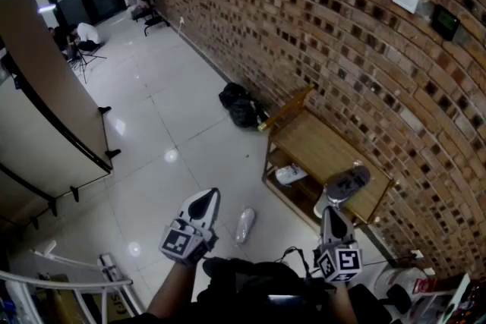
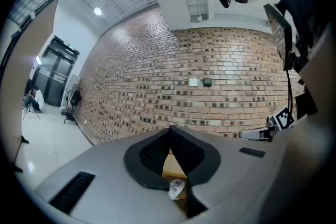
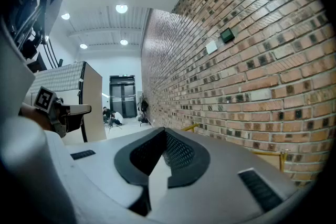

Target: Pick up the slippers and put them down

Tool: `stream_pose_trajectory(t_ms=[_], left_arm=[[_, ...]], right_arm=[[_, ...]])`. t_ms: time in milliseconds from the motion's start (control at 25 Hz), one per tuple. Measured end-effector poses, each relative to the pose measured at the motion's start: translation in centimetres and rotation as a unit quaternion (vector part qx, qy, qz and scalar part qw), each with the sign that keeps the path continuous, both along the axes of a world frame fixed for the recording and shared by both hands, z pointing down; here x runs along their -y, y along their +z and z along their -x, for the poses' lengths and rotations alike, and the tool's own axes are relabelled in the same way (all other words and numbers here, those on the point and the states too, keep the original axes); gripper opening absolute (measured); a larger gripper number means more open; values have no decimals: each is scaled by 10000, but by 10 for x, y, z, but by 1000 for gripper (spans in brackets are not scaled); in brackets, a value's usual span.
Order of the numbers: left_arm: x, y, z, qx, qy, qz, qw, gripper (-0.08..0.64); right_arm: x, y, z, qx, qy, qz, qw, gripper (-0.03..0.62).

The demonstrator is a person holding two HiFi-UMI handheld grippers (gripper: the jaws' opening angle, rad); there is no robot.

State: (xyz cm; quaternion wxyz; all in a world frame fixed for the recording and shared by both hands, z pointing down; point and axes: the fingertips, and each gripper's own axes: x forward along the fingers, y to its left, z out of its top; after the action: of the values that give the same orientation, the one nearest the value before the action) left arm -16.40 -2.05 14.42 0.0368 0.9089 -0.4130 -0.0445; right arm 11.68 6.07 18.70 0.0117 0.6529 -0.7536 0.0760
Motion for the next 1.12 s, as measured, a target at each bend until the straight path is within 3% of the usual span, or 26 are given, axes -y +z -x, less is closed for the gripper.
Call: stream_pose_trajectory(t_ms=[160,680,1120], left_arm=[[11,3,1,52,10,5,10000,0],[20,45,21,252,-131,564,9980,0],[52,89,27,689,393,752,9940,0]], right_arm=[[13,-8,4,33,39,-151,9999,9],[33,28,35,30,-367,549,9978,9],[78,71,83,-186,-458,788,9957,9]])
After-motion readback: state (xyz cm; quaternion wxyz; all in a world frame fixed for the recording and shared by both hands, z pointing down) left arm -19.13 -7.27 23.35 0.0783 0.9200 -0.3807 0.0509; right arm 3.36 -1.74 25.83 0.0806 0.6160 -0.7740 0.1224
